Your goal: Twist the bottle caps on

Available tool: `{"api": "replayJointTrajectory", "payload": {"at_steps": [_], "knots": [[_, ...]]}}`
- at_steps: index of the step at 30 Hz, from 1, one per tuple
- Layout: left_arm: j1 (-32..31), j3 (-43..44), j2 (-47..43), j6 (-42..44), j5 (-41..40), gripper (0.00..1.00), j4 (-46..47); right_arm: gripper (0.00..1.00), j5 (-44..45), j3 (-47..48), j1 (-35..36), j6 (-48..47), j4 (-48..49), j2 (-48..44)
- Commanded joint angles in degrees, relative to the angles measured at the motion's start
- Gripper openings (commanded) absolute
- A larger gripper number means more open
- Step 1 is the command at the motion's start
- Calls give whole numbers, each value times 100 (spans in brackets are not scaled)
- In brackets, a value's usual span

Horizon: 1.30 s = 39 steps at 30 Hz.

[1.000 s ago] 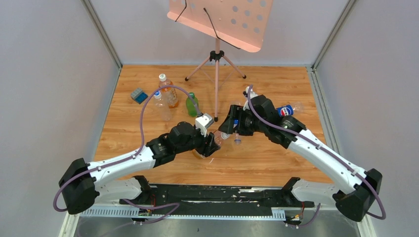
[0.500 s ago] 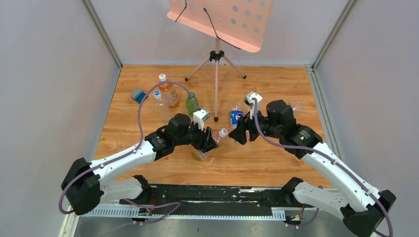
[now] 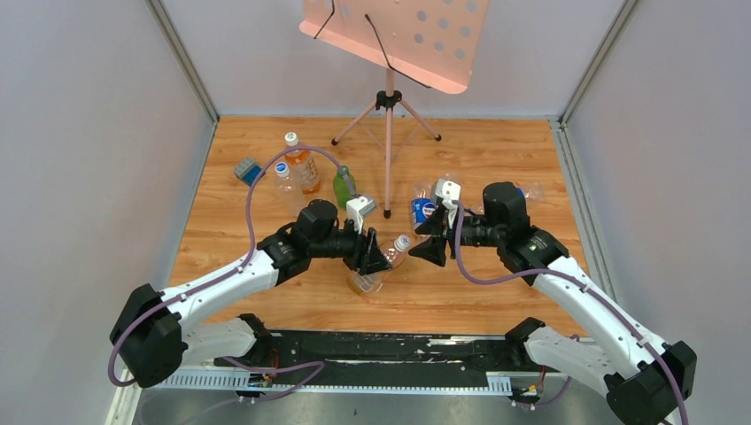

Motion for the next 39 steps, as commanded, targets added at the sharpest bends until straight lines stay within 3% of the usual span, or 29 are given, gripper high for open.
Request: {"api": "replayJointTrajectory", "payload": {"at_steps": [1,12,21,27,31,36,39], "knots": [[22,276,35,54,310,0,259,55,-485,-26,-26,-459,634,135],[22,288,-25,145,452,0,249,50,-939,52,-21,-567,761,607],[22,372,14,174,524,0,267,38,-1055,88,-21,-513,761,872],[17,438,-2,159,318,0,270,15,-998,97,-17,-163,727,898],[14,441,-64,-28,-201,0,545,1,-492,143,26,815,698,940],[-7,135,-184,-673,-1196,0,1341,0,2072,277,543,3180,131,1119],[-281,83,-182,-734,-1915,0,1602,0,2613,214,761,4660,-68,1212]]}}
